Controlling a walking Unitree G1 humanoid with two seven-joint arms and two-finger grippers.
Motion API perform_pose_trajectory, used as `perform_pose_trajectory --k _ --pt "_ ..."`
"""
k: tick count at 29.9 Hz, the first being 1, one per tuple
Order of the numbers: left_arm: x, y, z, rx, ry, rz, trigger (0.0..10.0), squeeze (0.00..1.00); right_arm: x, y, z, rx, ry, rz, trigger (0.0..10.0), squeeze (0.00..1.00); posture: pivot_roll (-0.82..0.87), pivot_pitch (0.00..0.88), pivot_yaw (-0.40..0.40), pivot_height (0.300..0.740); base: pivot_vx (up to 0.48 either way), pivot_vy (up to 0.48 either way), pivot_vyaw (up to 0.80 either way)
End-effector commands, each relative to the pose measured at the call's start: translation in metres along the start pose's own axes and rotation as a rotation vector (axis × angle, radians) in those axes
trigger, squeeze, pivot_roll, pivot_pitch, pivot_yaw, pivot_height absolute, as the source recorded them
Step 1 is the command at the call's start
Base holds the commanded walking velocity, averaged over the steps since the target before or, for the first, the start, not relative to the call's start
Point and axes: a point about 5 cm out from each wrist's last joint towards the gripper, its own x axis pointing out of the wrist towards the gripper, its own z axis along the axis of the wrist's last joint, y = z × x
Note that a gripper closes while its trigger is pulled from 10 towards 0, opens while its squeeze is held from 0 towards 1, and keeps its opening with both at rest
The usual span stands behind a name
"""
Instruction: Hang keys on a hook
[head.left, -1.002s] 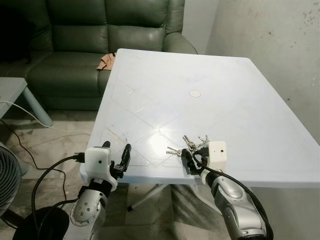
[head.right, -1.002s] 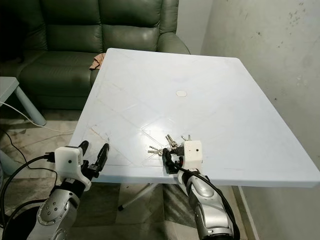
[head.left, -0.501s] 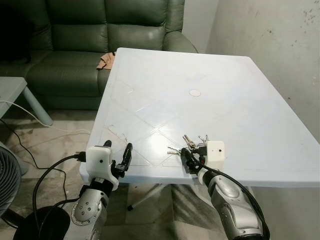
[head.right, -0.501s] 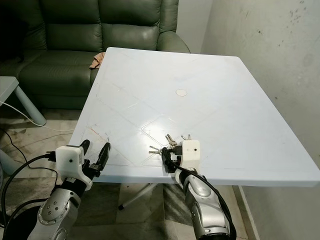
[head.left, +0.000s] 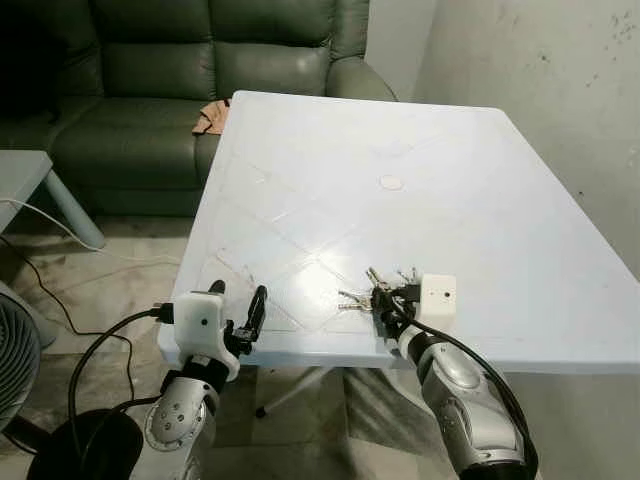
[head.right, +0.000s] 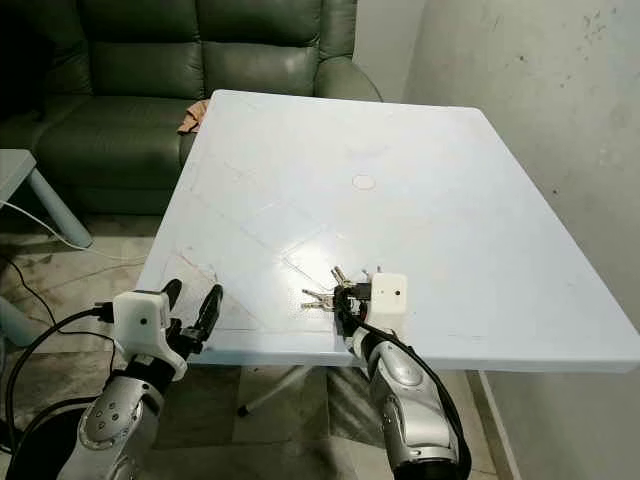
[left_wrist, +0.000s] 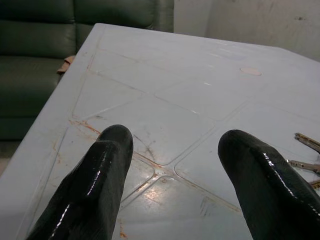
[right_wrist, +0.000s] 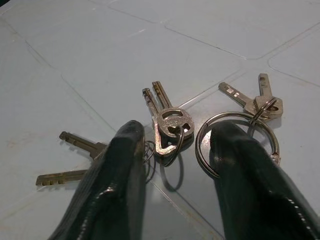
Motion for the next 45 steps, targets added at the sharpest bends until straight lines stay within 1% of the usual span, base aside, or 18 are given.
perform_pose_trajectory --k 1,2,3,11,19,20,23,24,25,35,36,37,39,41,42,43,44,45 --pt "0.002 -0.003 0.006 0.007 -0.018 -0.012 10.0 0.0 0.0 -0.003 0.0 0.006 0.009 -0.004 5.3 0.0 -0.05 0.068 -0.048 0.74 0.0 0.0 0.0" --pt "0.002 -0.003 0.006 0.007 -0.018 -0.012 10.0 0.0 -0.001 -0.003 0.0 0.007 0.005 0.009 5.8 0.0 -0.05 0.068 -0.048 0.74 0.0 0.0 0.0" --pt "0.002 -0.003 0.006 0.007 -0.018 -0.011 10.0 0.0 -0.001 -0.002 0.0 0.012 0.006 0.031 10.0 0.0 -0.05 0.068 -0.048 0.74 0.0 0.0 0.0" --pt "0.003 -0.005 0.006 0.005 -0.019 -0.013 10.0 0.0 -0.003 -0.004 0.0 0.02 -0.003 0.062 10.0 0.0 -0.06 0.067 -0.048 0.74 0.0 0.0 0.0" --pt "0.004 -0.005 0.006 0.007 -0.018 -0.013 10.0 0.0 -0.004 -0.008 0.001 0.006 -0.007 0.04 10.0 0.0 -0.06 0.067 -0.047 0.74 0.0 0.0 0.0" --pt "0.004 -0.005 0.006 0.007 -0.018 -0.013 10.0 0.0 -0.004 -0.008 0.001 0.012 -0.01 0.052 9.4 0.0 -0.06 0.067 -0.047 0.74 0.0 0.0 0.0" --pt "0.004 -0.005 0.005 0.008 -0.017 -0.013 10.0 0.0 -0.004 -0.009 0.002 0.012 -0.025 0.061 9.5 0.0 -0.06 0.065 -0.045 0.74 0.0 0.0 0.0" --pt "0.004 -0.005 0.005 0.009 -0.017 -0.013 10.0 0.0 -0.005 -0.01 0.003 0.015 -0.035 0.063 10.0 0.0 -0.06 0.065 -0.045 0.74 0.0 0.0 0.0" --pt "0.004 -0.005 0.005 0.009 -0.018 -0.013 10.0 0.0 -0.005 -0.012 0.003 0.016 -0.04 0.062 10.0 0.0 -0.06 0.065 -0.045 0.74 0.0 0.0 0.0" --pt "0.004 -0.005 0.006 0.014 -0.019 -0.013 10.0 0.0 -0.007 -0.016 0.001 -0.01 -0.035 0.069 9.9 0.0 -0.06 0.064 -0.04 0.74 0.0 0.0 0.0" --pt "0.004 -0.006 0.006 0.014 -0.02 -0.014 10.0 0.0 -0.008 -0.016 0.0 -0.025 -0.031 0.081 9.8 0.0 -0.06 0.064 -0.04 0.74 0.0 0.0 0.0" --pt "0.004 -0.005 0.006 0.015 -0.019 -0.015 10.0 0.0 -0.009 -0.017 -0.002 -0.031 -0.025 0.09 8.1 0.0 -0.06 0.067 -0.04 0.74 0.0 0.0 0.0" --pt "0.004 -0.005 0.006 0.016 -0.019 -0.015 10.0 0.0 -0.01 -0.017 -0.003 -0.034 -0.02 0.092 7.7 0.0 -0.06 0.067 -0.04 0.74 0.0 0.0 0.0" --pt "0.003 -0.005 0.006 0.017 -0.019 -0.014 10.0 0.0 -0.01 -0.018 -0.003 -0.036 -0.017 0.092 7.8 0.0 -0.06 0.068 -0.039 0.74 0.0 0.0 0.0" --pt "0.003 -0.005 0.006 0.016 -0.019 -0.014 10.0 0.0 -0.011 -0.018 -0.003 -0.033 -0.017 0.1 5.1 0.0 -0.06 0.068 -0.039 0.74 0.0 0.0 0.0" --pt "0.003 -0.005 0.006 0.016 -0.019 -0.014 10.0 0.0 -0.011 -0.018 -0.003 -0.032 -0.017 0.103 5.1 0.0 -0.06 0.068 -0.039 0.74 0.0 0.0 0.0" --pt "0.003 -0.005 0.006 0.016 -0.019 -0.014 10.0 0.0 -0.011 -0.018 -0.004 -0.033 -0.016 0.102 6.0 0.0 -0.06 0.068 -0.038 0.74 0.0 0.0 0.0" --pt "0.003 -0.005 0.006 0.016 -0.019 -0.013 10.0 0.0 -0.011 -0.018 -0.004 -0.034 -0.016 0.101 6.0 0.0 -0.06 0.068 -0.038 0.74 0.0 0.0 0.0"
